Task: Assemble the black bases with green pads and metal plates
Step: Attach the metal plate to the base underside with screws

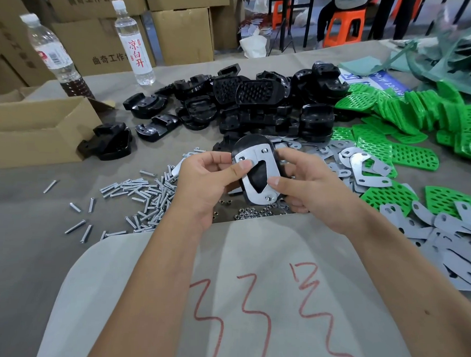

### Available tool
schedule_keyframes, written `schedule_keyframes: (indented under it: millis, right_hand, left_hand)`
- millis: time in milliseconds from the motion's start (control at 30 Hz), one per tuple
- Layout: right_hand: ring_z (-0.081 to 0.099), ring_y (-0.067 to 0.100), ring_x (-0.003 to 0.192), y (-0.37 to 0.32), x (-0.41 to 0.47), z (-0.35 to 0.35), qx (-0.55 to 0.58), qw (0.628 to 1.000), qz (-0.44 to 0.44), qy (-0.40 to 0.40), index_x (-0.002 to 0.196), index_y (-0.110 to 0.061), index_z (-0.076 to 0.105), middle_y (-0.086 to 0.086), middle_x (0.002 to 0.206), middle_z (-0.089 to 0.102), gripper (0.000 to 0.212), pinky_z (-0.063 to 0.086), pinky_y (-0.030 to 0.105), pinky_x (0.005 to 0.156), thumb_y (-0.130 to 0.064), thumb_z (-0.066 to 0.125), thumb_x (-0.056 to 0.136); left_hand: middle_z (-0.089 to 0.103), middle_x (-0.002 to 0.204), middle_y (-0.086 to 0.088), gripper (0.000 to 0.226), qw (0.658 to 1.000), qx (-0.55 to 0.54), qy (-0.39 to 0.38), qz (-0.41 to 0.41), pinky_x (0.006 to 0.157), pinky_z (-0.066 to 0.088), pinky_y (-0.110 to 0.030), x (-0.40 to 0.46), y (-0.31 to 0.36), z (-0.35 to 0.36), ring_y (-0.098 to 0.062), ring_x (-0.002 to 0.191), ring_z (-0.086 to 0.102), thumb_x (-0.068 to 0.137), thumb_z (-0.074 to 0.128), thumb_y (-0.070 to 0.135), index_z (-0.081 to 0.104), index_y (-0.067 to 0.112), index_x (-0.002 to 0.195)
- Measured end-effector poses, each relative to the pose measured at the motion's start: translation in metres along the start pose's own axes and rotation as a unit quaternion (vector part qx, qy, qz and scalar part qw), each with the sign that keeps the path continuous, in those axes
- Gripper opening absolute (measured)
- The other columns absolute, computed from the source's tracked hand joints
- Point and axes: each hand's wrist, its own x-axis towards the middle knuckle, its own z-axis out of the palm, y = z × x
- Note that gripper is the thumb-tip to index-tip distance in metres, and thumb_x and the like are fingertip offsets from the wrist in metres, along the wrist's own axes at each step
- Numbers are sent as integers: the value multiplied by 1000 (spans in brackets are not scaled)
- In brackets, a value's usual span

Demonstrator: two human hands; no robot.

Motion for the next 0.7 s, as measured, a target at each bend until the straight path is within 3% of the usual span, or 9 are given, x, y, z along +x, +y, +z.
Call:
schedule_keyframes:
  millis: [167,333,400,467,533,700]
  right_hand:
    - [48,0,52,2,0,-1,-15,1000,-26,5,124,-19,69,-9,83,66,24,35,15,49,-9,58,105]
    - [59,24,78,0,0,4,-27,999,-20,25,115,-32,72,12,97,70,23,47,33,63,-30,64,93]
    - [70,32,93,1,1,5,-5,999,-26,17,120,-28,71,15,112,74,27,57,42,80,-26,65,94]
    - [70,35,110,2,1,5,14,999,-26,18,126,-21,68,15,120,73,33,56,47,95,-22,65,93]
    - [70,35,114,4,2,5,11,999,-19,25,127,-19,67,14,121,73,36,55,53,101,-23,65,92]
    - [67,44,111,6,4,6,8,999,-4,41,122,-22,69,20,117,73,34,52,62,97,-23,64,89]
  left_hand:
    - [77,99,-21,59,994,-92,-55,-36,70,63,-34,0,0,0,-28,83,76,64,83,15,66,-11,115]
    - [76,93,-17,44,988,-121,-77,-50,59,61,-37,-1,-1,2,-28,74,76,66,83,13,70,1,106]
    - [74,95,-20,35,988,-111,-92,-50,58,61,-40,-2,-1,3,-31,74,76,68,82,9,73,3,102]
    - [72,93,-21,31,988,-103,-102,-46,57,61,-39,-2,0,4,-31,72,76,68,81,7,75,4,98]
    - [72,89,-20,30,989,-97,-101,-44,55,60,-37,-2,0,4,-29,68,75,67,81,6,74,4,97]
    - [73,81,-13,23,992,-81,-91,-14,56,59,-31,-4,-3,9,-24,66,74,65,82,9,76,9,88]
